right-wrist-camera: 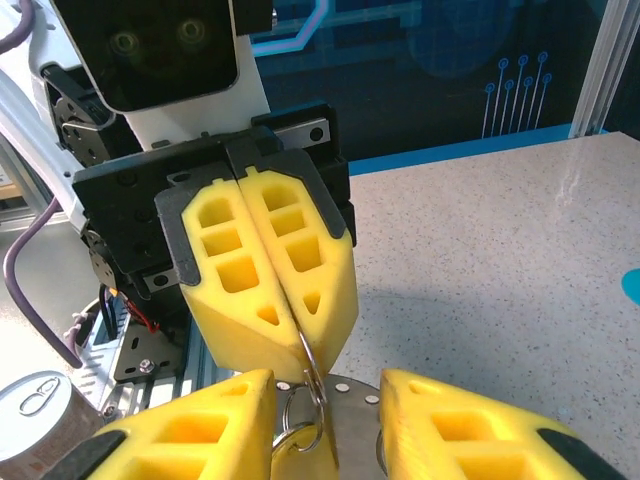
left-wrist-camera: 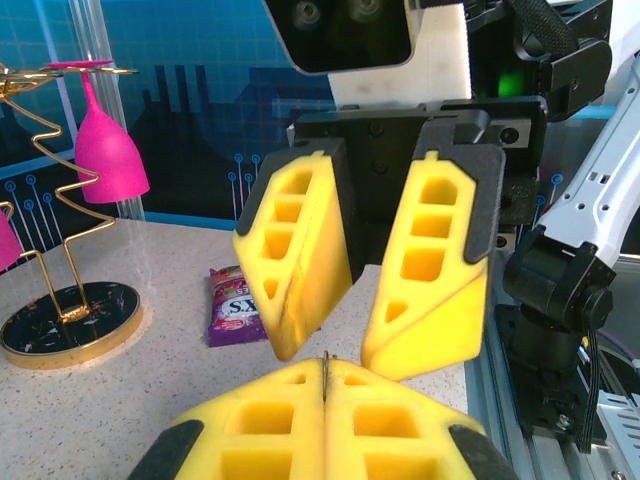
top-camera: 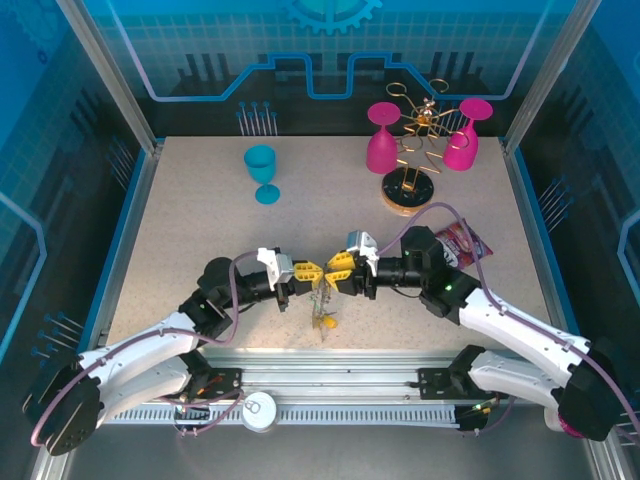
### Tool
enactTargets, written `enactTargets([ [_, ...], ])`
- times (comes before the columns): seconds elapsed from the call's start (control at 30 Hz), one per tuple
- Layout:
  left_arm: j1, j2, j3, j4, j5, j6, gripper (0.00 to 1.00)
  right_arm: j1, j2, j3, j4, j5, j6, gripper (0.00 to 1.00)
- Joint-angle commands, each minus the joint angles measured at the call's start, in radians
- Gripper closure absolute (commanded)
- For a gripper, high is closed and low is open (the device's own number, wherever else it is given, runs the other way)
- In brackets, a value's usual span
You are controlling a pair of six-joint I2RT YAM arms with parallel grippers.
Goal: Put the keys on the keyring
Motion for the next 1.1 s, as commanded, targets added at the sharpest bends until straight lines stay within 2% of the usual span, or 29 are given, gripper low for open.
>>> enactTargets([
  [0.0,-0.008,-0.006,0.029,0.074,0.028,-0.015,1.00,-0.004,0.010,0.014,0.037,-0.032,-0.024,0.72],
  [0.37,-0.008,-0.005,0.027,0.082,0.033,-0.021,1.00,0.000,0.049,0.028,0.046,-0.059,-0.047,0.81],
  [0.57,-0.008,-0.005,0.026,0.084,0.033,-0.021,1.00,0.002,0.061,0.036,0.047,-0.079,-0.065,1.00],
  [0.6,-0.008,-0.005,0.026,0.084,0.033,-0.021,1.00,0.001,0.060,0.035,0.043,-0.081,-0.073,1.00],
  [0.77,-0.009,-0.006,0.023,0.080,0.034,-0.020,1.00,-0.001,0.048,0.029,0.020,-0.070,-0.094,1.00],
  [0.83,-0.009,-0.006,0.023,0.081,0.034,-0.020,1.00,-0.001,0.038,0.013,0.030,-0.047,-0.096,0.80],
  [0.87,-0.009,-0.007,0.023,0.080,0.033,-0.020,1.00,-0.004,0.032,0.003,0.041,-0.042,-0.098,0.74],
  [1.07,-0.008,-0.005,0.024,0.081,0.038,-0.020,1.00,-0.010,0.044,-0.002,0.053,-0.053,-0.095,0.73],
])
